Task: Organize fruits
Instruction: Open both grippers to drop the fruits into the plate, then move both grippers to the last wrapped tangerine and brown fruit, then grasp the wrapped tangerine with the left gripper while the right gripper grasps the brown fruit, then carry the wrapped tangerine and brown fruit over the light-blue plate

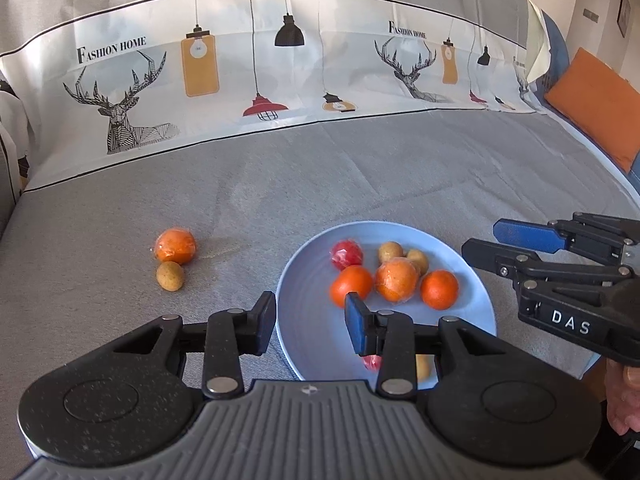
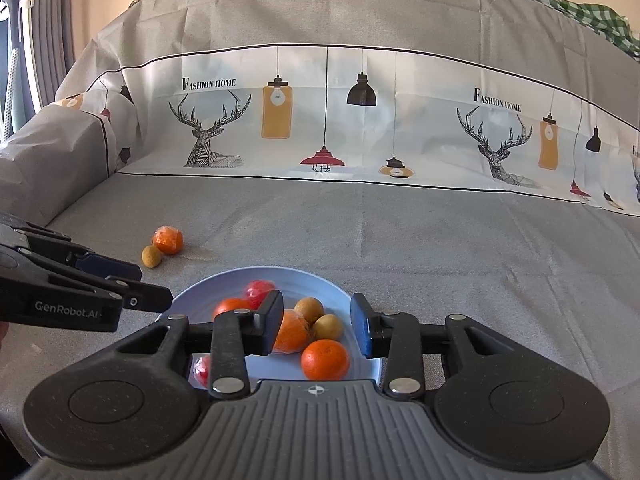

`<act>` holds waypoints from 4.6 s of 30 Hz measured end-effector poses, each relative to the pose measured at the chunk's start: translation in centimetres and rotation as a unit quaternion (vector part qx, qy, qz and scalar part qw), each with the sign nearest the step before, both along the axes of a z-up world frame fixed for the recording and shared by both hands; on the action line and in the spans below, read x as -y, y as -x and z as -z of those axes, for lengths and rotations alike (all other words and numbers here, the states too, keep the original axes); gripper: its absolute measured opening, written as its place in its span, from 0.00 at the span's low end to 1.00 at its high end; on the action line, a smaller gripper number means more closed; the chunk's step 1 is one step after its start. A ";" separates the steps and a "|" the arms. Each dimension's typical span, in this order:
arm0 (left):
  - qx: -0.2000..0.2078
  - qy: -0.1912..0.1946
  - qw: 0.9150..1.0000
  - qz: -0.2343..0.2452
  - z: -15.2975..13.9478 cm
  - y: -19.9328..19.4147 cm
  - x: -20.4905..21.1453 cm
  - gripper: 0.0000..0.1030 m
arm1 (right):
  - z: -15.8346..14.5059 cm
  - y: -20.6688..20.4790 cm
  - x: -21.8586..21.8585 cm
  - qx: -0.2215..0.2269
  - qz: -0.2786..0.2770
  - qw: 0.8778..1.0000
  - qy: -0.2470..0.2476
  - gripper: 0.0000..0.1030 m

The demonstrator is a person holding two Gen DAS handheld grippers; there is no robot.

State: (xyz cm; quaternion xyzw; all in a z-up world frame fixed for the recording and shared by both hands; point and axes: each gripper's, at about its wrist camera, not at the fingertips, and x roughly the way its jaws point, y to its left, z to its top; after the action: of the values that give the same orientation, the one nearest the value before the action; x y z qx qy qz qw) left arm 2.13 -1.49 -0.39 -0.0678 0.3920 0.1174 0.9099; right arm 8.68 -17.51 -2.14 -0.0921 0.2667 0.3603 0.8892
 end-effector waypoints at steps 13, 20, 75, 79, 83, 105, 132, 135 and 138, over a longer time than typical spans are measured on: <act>0.022 -0.019 1.000 -0.011 -1.1 0.8 -1.1 0.41 | -0.2 0.5 -0.8 0.017 0.010 1.000 0.007 0.43; 0.024 -0.018 0.999 -0.045 -1.3 1.2 -3.8 0.17 | -0.7 0.7 -1.1 0.023 0.024 0.999 -0.008 0.43; 0.029 0.115 0.979 -0.168 2.2 -1.4 -17.4 0.45 | 4.3 -1.8 -21.8 -0.201 -0.089 0.973 0.069 0.25; 0.016 0.120 0.983 -0.141 3.1 -2.7 -17.2 0.57 | 4.4 -1.9 -21.7 -0.207 -0.093 0.972 0.066 0.25; 0.004 0.120 0.984 -0.131 4.3 -3.9 -17.6 0.58 | 4.5 -2.2 -21.4 -0.214 -0.094 0.971 0.060 0.25; 0.004 0.076 0.989 -0.124 4.0 -4.3 -17.3 0.41 | 4.5 -2.7 -21.1 -0.231 -0.088 0.968 0.038 0.25; 0.155 0.034 0.982 -0.102 -4.0 9.4 -4.2 0.41 | -4.1 3.2 1.8 -0.004 0.002 0.988 -0.157 0.25; 0.161 0.043 0.982 -0.085 -2.5 9.7 -2.2 0.41 | -3.8 2.7 3.6 0.010 0.022 0.987 -0.160 0.25; 0.149 0.044 0.985 -0.070 -1.7 9.2 -0.8 0.41 | -3.0 2.0 4.1 0.010 0.030 0.989 -0.142 0.25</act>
State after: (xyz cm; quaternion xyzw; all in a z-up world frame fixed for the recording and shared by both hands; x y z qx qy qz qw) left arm -7.07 -0.70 1.35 -0.1512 0.2506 0.1517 0.9441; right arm 6.69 -21.57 0.82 0.0395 0.2063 0.3667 0.9063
